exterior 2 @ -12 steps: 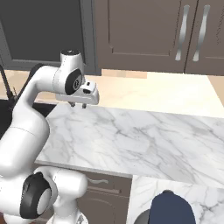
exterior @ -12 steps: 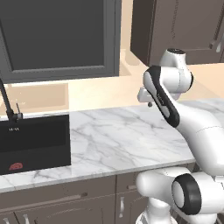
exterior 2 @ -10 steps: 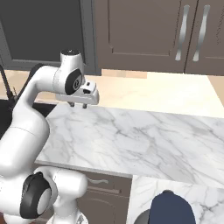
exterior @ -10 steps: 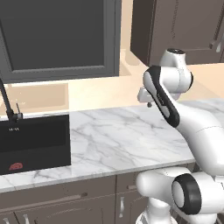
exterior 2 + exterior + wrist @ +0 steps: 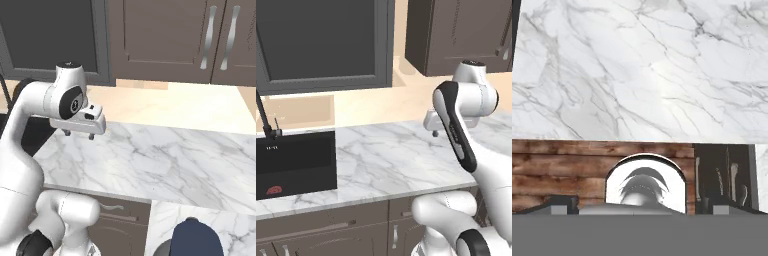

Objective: Navigate to the electric kettle.

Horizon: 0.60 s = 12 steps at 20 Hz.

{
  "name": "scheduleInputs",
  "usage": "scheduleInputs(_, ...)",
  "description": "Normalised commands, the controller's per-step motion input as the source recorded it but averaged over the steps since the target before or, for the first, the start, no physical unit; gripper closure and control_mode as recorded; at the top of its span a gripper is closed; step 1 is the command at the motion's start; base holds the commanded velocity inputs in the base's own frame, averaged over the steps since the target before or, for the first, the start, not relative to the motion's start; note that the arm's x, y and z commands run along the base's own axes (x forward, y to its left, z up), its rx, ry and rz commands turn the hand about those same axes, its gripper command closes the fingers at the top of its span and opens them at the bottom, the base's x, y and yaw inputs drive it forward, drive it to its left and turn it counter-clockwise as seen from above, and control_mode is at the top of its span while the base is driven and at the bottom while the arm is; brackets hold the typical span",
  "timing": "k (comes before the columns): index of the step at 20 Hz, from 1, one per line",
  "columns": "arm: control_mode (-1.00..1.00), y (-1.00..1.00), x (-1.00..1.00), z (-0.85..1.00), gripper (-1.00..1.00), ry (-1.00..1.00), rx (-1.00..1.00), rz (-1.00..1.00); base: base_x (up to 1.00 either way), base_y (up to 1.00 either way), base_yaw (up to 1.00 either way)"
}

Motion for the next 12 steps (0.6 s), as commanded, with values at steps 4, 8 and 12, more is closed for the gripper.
scheduleInputs(4,-1.00,0.00,-1.00,0.31,-1.00,0.08,0.00,-0.02,0.00,0.00,0.00)
scheduleInputs(8,-1.00,0.00,-0.79,0.52,-1.00,0.06,0.00,-0.01,0.00,0.00,0.00)
scheduleInputs(12,-1.00,0.00,-0.52,0.25,-1.00,0.03,0.00,-0.03,0.00,0.00,0.00)
